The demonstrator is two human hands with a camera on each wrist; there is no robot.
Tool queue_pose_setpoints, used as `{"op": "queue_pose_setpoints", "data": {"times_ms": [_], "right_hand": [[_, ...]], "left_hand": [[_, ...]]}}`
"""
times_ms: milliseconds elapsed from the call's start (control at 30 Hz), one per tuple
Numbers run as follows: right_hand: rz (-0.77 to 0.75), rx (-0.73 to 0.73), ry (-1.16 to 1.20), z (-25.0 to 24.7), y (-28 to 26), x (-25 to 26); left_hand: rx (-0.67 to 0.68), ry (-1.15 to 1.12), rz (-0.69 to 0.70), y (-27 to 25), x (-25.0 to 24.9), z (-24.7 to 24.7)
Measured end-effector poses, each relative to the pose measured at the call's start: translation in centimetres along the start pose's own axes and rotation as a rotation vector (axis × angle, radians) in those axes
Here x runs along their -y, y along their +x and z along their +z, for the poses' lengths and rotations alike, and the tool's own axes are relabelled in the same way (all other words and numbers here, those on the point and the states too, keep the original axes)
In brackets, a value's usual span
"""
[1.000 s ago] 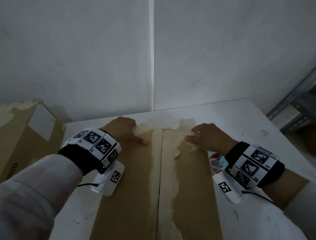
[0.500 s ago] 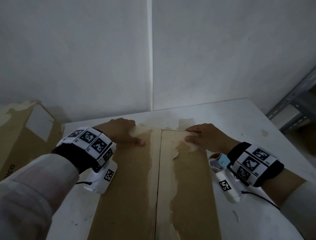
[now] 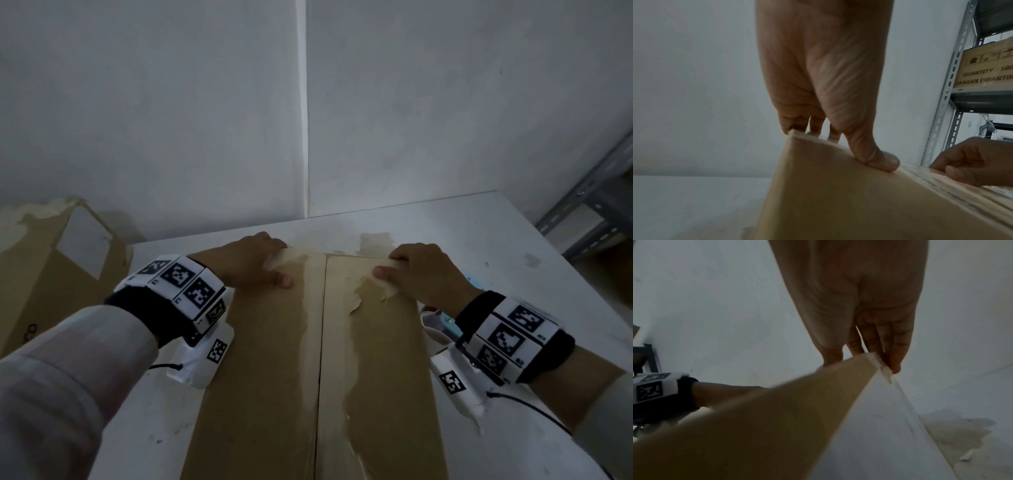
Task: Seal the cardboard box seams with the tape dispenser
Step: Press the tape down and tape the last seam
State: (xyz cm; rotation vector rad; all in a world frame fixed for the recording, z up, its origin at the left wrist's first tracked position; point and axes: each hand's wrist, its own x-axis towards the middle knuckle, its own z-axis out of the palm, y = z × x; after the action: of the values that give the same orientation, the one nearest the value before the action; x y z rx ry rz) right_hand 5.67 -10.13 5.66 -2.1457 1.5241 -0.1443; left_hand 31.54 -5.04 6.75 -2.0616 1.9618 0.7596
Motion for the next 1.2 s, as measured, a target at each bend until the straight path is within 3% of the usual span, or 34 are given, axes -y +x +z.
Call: {"op": "queue_pose_setpoints", "data": {"times_ms": [500, 733, 800, 933, 1033, 1133, 1200], "right_hand": [[-0.129, 0.136, -0.015, 0.1, 0.6, 0.2], [-0.216, 0.069, 0.029, 0.7, 0.2, -0.1], [-0.217, 0.051, 0.041, 0.8, 0.0, 0.1], [-0.25, 0.0, -0.068, 0.6, -1.2, 0.0], [-0.28, -0.035, 0.041, -0.2, -5.1, 0.6], [-0.336, 0.093, 0.116, 0.5, -10.0, 0.6], [-0.339, 0.227, -0.063, 2.2, -12.2, 0.0]], "left_hand": [[0.039, 0.055, -0.024, 0.2, -0.8, -0.2], [-0.083, 0.193, -0.008, -3.4, -3.5, 0.3], [-0.043, 0.174, 0.005, -4.9, -4.2, 0.8], [0.176, 0.203, 0.03, -8.4, -4.5, 2.3], [0.248, 0.211, 0.0, -10.1, -3.8, 4.2], [0.235, 0.205, -0.014, -10.4, -3.4, 5.0], [0.234, 0.209, -0.023, -10.2, -3.7, 5.3]]}}
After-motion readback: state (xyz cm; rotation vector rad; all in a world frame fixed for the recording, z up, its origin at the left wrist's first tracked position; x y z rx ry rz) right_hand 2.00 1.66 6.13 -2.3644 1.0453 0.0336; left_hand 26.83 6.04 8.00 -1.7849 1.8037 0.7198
